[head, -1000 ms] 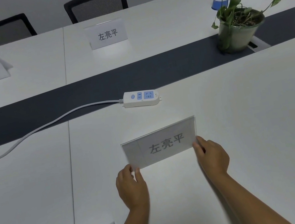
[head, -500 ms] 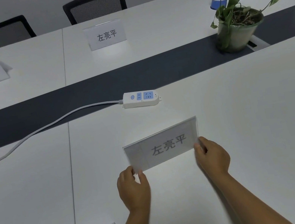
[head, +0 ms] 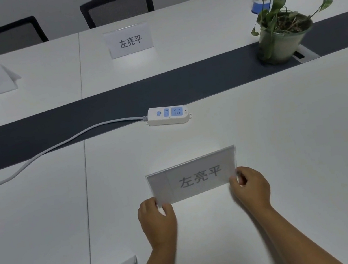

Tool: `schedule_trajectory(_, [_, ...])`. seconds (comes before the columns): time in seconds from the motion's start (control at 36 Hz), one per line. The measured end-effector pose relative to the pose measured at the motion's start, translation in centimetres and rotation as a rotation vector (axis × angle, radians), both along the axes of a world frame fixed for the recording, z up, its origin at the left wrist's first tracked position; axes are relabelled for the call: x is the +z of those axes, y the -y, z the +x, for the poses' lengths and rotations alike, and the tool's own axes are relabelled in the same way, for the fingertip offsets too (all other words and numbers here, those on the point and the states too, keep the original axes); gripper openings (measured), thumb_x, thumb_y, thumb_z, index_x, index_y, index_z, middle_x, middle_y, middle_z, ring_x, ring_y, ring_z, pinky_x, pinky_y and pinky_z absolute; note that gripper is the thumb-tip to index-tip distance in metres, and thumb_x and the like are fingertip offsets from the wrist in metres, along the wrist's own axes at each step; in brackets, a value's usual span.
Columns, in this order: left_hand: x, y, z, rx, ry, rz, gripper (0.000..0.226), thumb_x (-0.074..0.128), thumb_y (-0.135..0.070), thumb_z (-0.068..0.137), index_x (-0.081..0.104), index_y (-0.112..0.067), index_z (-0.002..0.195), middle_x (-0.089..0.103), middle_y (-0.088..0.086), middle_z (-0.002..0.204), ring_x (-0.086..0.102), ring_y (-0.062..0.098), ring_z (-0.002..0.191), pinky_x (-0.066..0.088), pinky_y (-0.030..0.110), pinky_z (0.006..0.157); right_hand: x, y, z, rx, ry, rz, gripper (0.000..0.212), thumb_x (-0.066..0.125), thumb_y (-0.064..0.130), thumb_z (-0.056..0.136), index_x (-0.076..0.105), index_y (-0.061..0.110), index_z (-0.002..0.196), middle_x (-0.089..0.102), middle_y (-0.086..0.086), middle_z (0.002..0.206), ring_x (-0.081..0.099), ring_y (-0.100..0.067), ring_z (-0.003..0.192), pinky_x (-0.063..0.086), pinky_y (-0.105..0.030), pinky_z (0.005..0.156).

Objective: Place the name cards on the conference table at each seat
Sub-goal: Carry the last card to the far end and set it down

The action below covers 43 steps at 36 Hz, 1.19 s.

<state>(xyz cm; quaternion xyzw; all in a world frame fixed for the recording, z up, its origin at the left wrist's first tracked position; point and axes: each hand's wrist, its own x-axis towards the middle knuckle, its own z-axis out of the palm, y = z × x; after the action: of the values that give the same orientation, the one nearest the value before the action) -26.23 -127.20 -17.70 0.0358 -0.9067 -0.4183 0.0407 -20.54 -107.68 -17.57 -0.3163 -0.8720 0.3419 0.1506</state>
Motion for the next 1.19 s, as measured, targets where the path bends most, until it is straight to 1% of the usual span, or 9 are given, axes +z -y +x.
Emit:
schedule_trajectory(0.36, [0.8,0.1,0.5,-0.008,0.059,-0.03,0.008,0.054,0.002,0.076,0.057,0.008,0.081,0.059,0.022,0.083,0.05,0.036,0.082,0.041,0.04,0.072,0.2,0.1,0.5,0.026,-0.056,0.009,0.017,0.031,0.044,0.063,0.029,0.032,0.052,0.033,0.006,0.051,0.035,-0.013,0.052,0.025,-0.022,0.047])
schedule_trajectory(0.44, [1.1,0.3,0.7,-0.024,0.117,0.0,0.027,0.055,0.004,0.076,0.056,0.009,0.103,0.058,0.026,0.105,0.05,0.039,0.101,0.041,0.042,0.088,0.3,0.5,1.4,0.0,-0.045,-0.059,0.021,0.048,0.03,0.075,0.06,0.02,0.088,0.046,0.001,0.065,0.046,-0.02,0.068,0.033,-0.026,0.059])
schedule_trajectory(0.5, [1.5,0.4,1.4,-0.027,0.175,0.041,0.041,0.052,0.003,0.079,0.047,0.006,0.119,0.05,0.024,0.123,0.043,0.037,0.117,0.035,0.04,0.101,0.7,0.7,2.0,-0.031,-0.03,-0.115,0.036,0.056,0.01,0.08,0.054,0.005,0.116,0.052,-0.004,0.079,0.05,-0.023,0.08,0.037,-0.029,0.072])
schedule_trajectory(0.61, [3.6,0.6,4.4,-0.048,0.266,0.116,0.05,0.047,-0.002,0.085,0.031,0.0,0.133,0.035,0.017,0.14,0.031,0.029,0.131,0.025,0.034,0.109,1.4,1.7,3.9,-0.013,0.017,-0.153,0.039,0.055,0.006,0.082,0.05,0.001,0.12,0.056,-0.012,0.097,0.052,-0.026,0.092,0.038,-0.03,0.079])
schedule_trajectory(0.78, [9.3,4.2,11.9,-0.173,0.157,0.333,0.031,0.048,-0.017,0.079,0.051,-0.034,0.105,0.056,-0.011,0.102,0.054,-0.009,0.09,0.038,0.009,0.081,3.3,5.4,7.3,0.143,0.067,-0.171,0.032,0.053,0.008,0.085,0.053,0.002,0.116,0.057,-0.012,0.1,0.05,-0.022,0.089,0.037,-0.029,0.08])
schedule_trajectory(0.94, [12.0,13.0,16.8,0.207,-0.197,0.342,0.018,0.045,-0.04,0.068,0.057,-0.039,0.082,0.06,-0.036,0.089,0.056,-0.01,0.08,0.041,0.0,0.072,6.0,12.8,8.6,0.501,0.084,-0.347,0.033,0.059,0.011,0.083,0.054,0.009,0.116,0.059,-0.002,0.086,0.057,-0.02,0.083,0.04,-0.026,0.076])
schedule_trajectory(1.0, [12.1,15.9,16.8,0.349,-0.219,0.297,0.027,0.05,-0.034,0.073,0.055,-0.033,0.099,0.057,-0.027,0.1,0.053,-0.003,0.086,0.042,0.01,0.082,6.7,15.5,8.5,0.594,0.093,-0.402,0.042,0.061,0.015,0.082,0.049,0.013,0.122,0.059,0.0,0.091,0.056,-0.019,0.087,0.04,-0.024,0.078])
schedule_trajectory(1.08, [11.3,20.5,15.1,0.468,0.037,0.216,0.049,0.054,-0.012,0.085,0.036,-0.012,0.131,0.044,0.011,0.131,0.046,0.028,0.113,0.04,0.047,0.098,7.6,19.1,7.8,0.638,0.121,-0.461,0.06,0.06,0.024,0.083,0.03,0.019,0.135,0.053,-0.001,0.106,0.052,-0.019,0.097,0.037,-0.024,0.082])
schedule_trajectory(1.19, [10.4,24.5,12.1,0.339,0.346,0.199,0.064,0.05,-0.019,0.089,0.014,-0.015,0.141,0.036,0.022,0.142,0.037,0.037,0.128,0.032,0.045,0.104,8.2,22.8,6.1,0.623,0.173,-0.452,0.073,0.055,0.033,0.085,0.01,0.018,0.142,0.05,-0.005,0.121,0.048,-0.021,0.112,0.033,-0.021,0.084])
